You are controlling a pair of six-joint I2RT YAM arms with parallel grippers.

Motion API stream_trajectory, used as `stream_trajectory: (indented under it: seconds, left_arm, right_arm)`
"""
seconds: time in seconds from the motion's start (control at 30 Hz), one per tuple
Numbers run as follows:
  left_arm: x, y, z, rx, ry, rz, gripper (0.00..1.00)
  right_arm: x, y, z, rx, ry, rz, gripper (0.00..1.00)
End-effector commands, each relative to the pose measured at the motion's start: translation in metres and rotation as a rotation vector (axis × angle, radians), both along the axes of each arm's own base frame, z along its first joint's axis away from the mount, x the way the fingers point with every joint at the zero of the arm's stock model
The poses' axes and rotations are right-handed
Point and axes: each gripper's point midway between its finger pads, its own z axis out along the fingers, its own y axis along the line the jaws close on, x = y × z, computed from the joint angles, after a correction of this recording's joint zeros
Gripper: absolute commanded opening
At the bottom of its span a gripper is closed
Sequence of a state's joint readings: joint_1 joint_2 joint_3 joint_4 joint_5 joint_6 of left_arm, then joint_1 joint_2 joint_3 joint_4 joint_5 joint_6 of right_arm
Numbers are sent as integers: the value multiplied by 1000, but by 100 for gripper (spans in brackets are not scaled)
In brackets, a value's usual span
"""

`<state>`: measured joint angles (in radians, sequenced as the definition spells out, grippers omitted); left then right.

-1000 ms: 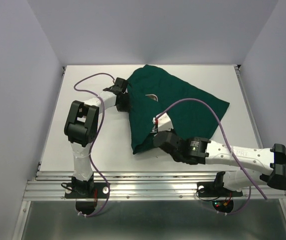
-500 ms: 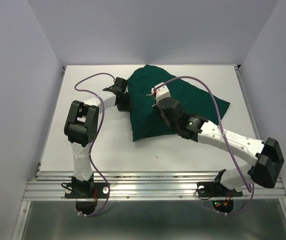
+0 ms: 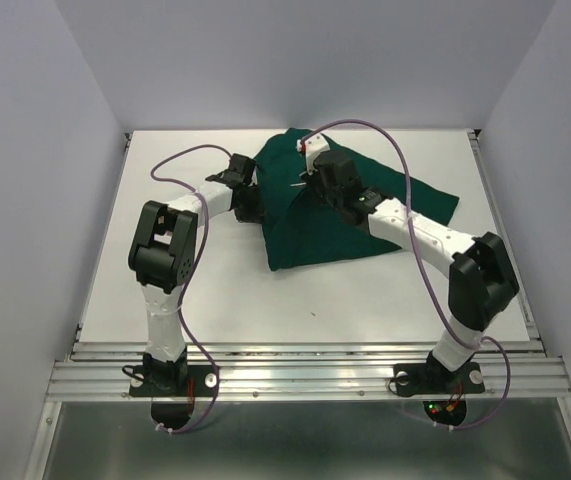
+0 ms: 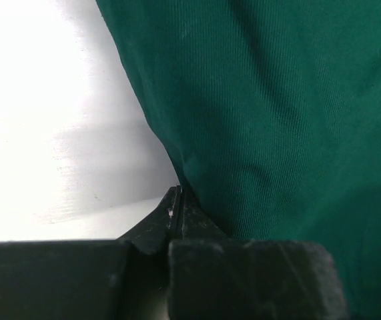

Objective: Prepare the surgical pack
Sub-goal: Pack the surgical kit at the center of the board.

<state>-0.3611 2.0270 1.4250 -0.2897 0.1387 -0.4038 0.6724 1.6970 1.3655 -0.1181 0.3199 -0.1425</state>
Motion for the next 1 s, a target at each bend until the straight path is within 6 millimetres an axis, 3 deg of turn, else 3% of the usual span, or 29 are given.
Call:
stream_trajectory:
  seconds: [0.0, 0.23, 0.4, 0.47, 0.67, 0.7, 0.77, 0.8, 0.83, 0.87, 0.97]
  left_arm:
    - [4, -8, 15, -12, -31, -45, 0]
    - [2, -4, 15, 10, -34, -53, 0]
    - [4, -5, 24, 3, -59, -64, 0]
    - [3, -5, 24, 6, -56, -70, 0]
    - [2, -3, 21, 17, -47, -68, 0]
    - [3, -1, 23, 26, -53, -61, 0]
    - [2, 2, 27, 38, -59, -53, 0]
    - [3, 5, 33, 51, -71, -40, 0]
    - [3, 9, 37, 61, -75, -32, 0]
    - [3, 11, 40, 68, -80, -25, 0]
    - [6, 23, 58, 99, -110, 28, 0]
  right_arm:
    - [33, 12, 41, 97, -111, 46, 1]
    - [68, 15, 25, 118, -80, 61, 1]
    - [93, 6, 0, 113, -43, 48, 1]
    - [97, 11, -3, 118, -38, 65, 1]
    - [116, 9, -40, 125, 23, 48, 3]
    - [120, 13, -36, 137, 17, 53, 5]
    - [130, 11, -55, 136, 43, 38, 17]
    - [139, 14, -46, 147, 23, 31, 44]
    - [146, 8, -66, 133, 56, 6, 58]
    - [152, 4, -68, 143, 67, -15, 69]
    - [164, 3, -56, 180, 66, -50, 70]
